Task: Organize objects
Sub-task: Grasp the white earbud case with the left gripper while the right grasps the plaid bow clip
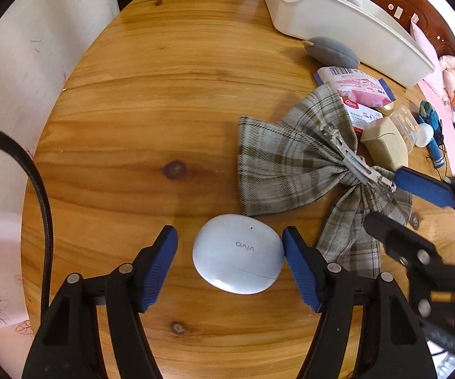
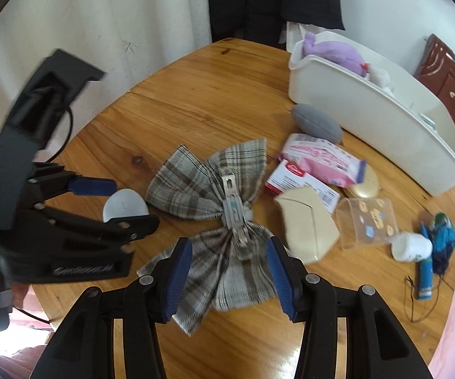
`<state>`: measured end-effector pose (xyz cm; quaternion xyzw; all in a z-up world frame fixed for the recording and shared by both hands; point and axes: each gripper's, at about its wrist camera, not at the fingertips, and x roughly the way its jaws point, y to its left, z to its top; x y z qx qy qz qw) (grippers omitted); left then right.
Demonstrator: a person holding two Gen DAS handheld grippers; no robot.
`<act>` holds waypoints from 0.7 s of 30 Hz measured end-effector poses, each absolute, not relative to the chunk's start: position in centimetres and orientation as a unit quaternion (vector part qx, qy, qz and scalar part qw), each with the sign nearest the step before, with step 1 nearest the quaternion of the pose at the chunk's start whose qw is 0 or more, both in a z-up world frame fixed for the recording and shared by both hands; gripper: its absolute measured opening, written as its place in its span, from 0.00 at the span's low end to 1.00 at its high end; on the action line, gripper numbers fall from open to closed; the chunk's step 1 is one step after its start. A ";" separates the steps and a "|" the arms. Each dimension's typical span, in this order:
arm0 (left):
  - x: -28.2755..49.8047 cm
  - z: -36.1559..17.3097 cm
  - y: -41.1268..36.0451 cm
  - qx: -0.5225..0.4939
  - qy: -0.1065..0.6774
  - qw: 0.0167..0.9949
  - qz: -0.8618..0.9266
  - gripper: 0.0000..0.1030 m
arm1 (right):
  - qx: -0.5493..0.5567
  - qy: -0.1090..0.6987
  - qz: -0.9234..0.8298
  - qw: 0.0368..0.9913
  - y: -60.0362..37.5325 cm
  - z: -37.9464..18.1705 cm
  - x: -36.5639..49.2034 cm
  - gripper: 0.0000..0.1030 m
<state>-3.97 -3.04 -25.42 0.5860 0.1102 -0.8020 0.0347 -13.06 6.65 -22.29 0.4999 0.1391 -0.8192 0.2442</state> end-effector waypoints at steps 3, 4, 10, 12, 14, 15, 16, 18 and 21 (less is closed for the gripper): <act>-3.2 -25.4 -3.5 0.583 0.111 0.032 -0.804 0.70 | 0.507 0.145 -0.813 0.248 6.0 -23.2 -13.6 0.49; -3.0 -25.4 -3.5 0.581 0.111 0.032 -0.805 0.70 | 0.510 0.146 -0.811 0.248 5.7 -23.4 -13.8 0.49; -3.0 -25.2 -3.6 0.579 0.092 0.025 -0.810 0.70 | 0.526 0.144 -0.802 0.243 5.0 -25.0 -15.1 0.49; -3.1 -25.0 -3.3 0.579 0.082 0.023 -0.811 0.70 | 0.530 0.141 -0.801 0.241 4.9 -25.2 -15.4 0.49; -3.5 -24.6 -2.8 0.579 0.075 0.021 -0.811 0.69 | 0.533 0.137 -0.800 0.239 4.8 -25.6 -15.6 0.49; -3.4 -24.6 -2.7 0.579 0.073 0.020 -0.812 0.68 | 0.531 0.136 -0.802 0.237 4.7 -25.6 -15.7 0.49; -3.5 -24.6 -2.8 0.579 0.069 0.019 -0.812 0.64 | 0.531 0.138 -0.802 0.236 4.5 -25.6 -15.7 0.49; -3.2 -24.3 -2.5 0.576 0.059 0.012 -0.815 0.58 | 0.528 0.143 -0.804 0.234 4.1 -25.8 -15.7 0.50; -2.8 -24.0 -2.4 0.577 0.055 0.012 -0.815 0.58 | 0.525 0.147 -0.806 0.232 3.9 -25.9 -15.8 0.47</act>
